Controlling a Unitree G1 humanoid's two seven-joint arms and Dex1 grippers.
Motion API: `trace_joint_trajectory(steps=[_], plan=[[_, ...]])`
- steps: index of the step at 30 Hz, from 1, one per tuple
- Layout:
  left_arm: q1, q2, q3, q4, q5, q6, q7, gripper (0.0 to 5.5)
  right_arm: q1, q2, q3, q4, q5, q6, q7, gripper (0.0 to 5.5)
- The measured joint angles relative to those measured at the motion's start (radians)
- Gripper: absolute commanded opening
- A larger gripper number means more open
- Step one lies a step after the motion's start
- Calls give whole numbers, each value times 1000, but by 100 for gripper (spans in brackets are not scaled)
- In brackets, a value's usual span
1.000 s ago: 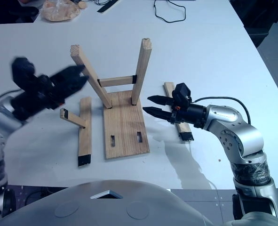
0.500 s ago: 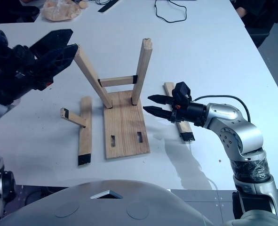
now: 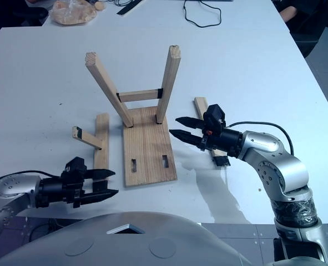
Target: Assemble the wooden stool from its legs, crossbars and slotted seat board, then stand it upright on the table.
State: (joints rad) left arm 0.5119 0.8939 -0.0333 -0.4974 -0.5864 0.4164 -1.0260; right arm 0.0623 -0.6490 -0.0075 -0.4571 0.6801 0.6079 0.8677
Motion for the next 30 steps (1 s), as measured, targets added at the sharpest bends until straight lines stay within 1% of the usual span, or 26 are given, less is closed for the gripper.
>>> trace_joint_trajectory(steps=[4, 7, 10, 14, 17, 22, 26, 30], plan=[[-76, 48, 45, 195, 69, -148, -87, 311, 17, 1, -2, -9, -5, -8, -8, 226], [-156, 111, 110, 368, 115, -200, -130, 311, 41, 2, -2, -20, -15, -11, -19, 226], [-183, 129, 152, 420, 118, -183, -160, 311, 51, 3, -3, -32, -15, -13, -24, 226], [-249, 128, 247, 377, 16, -78, -152, 311, 64, 3, -7, -38, -15, -16, -30, 226], [-296, 119, 279, 352, -21, -9, -118, 311, 72, 3, -16, -40, -15, -16, -35, 226], [-337, 75, 269, 416, 39, -9, -60, 311, 55, 2, -14, -29, -17, -17, -26, 226], [-345, 61, 224, 518, 140, -112, -69, 311, 33, -8, 0, -8, -22, -18, -4, 226], [-435, 33, 167, 678, 227, -254, -103, 311, 11, -19, 6, 6, -28, -18, 10, 226]])
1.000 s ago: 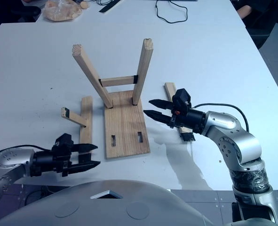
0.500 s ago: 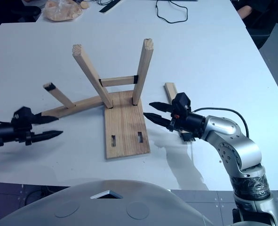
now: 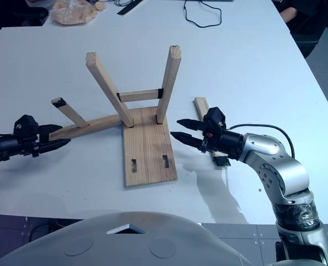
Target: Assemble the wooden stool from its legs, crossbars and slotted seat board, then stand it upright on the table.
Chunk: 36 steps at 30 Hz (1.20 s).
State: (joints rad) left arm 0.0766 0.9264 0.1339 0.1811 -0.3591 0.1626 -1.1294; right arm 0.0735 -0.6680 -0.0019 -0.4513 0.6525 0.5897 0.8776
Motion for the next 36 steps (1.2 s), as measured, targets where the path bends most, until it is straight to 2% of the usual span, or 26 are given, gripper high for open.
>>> trace_joint_trajectory(steps=[6, 11, 17, 23, 24, 29, 31, 34, 36], plan=[[-166, -24, -35, 203, 40, -142, -120, 311, -16, -5, 12, 13, -8, 0, 20, 226], [-256, -40, -109, 343, 105, -241, -216, 311, -22, -4, 14, 17, -8, 1, 26, 226], [-376, -84, -186, 540, 207, -322, -247, 311, -55, -3, 37, 28, -6, 8, 36, 226], [-377, -100, -185, 563, 188, -338, -296, 217, -61, -5, 39, 35, -7, 10, 51, 226], [-367, -103, -178, 554, 178, -325, -306, 202, -61, -5, 39, 35, -7, 10, 51, 226], [-302, -104, -133, 497, 134, -266, -304, 202, -63, -5, 39, 35, -7, 12, 51, 226], [-241, -104, -70, 435, 85, -215, -257, 201, -65, -7, 36, 34, -5, 15, 52, 226], [-146, -99, 105, 262, -49, -75, -164, 201, -63, -15, 9, 21, 15, 29, 52, 226], [-99, -94, 178, 157, -102, -2, -117, 201, -66, -17, -13, 8, 41, 44, 48, 226]])
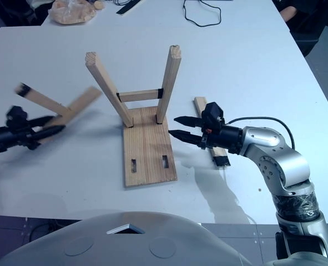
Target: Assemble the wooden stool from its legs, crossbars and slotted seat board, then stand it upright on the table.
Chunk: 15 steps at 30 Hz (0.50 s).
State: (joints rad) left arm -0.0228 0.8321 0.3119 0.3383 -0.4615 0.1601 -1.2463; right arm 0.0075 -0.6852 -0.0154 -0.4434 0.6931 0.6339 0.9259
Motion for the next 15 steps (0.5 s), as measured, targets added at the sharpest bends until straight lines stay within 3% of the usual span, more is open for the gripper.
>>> trace_joint_trajectory(steps=[6, 8, 11, 15], plan=[[29, 15, 183, -398, -374, 333, 122, 201, -81, 17, -74, -57, 224, 91, -44, 226], [-18, 28, 205, -482, -532, 399, 169, 201, -119, 20, -76, -59, 295, 113, -63, 256], [-97, 32, 199, -614, -750, 467, 268, 201, -176, 23, -81, -59, 397, 146, -94, 301], [-240, 37, 78, -908, -1011, 545, 412, 201, -342, 39, -74, -59, 565, 223, -146, 305]])
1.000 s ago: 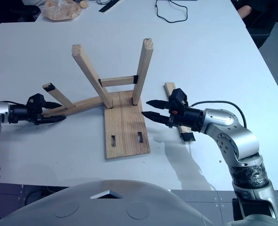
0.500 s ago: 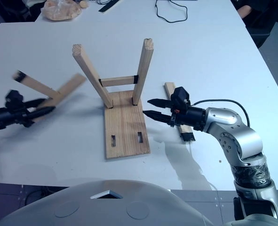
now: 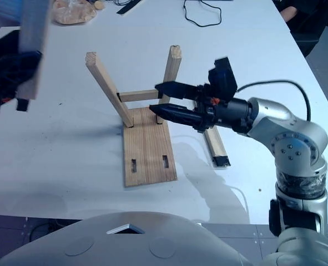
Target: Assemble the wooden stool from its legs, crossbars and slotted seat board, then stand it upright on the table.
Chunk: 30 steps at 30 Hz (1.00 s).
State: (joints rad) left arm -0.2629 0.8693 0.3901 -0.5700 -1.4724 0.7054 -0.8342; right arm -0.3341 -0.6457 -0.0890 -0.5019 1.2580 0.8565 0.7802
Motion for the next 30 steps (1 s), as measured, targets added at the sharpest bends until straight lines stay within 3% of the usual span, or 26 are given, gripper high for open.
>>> trace_joint_trajectory(steps=[6, 19, 30], plan=[[-10, -36, -183, -94, 86, 24, 50, 201, -121, 19, 29, 15, 127, 65, -47, 305], [-28, -53, -242, -90, 240, -27, -2, 201, -110, -16, 21, 12, 135, 93, -64, 305], [-39, -49, -248, -42, 294, -2, -10, 201, -81, -31, 20, -27, 115, 92, 21, 305]])
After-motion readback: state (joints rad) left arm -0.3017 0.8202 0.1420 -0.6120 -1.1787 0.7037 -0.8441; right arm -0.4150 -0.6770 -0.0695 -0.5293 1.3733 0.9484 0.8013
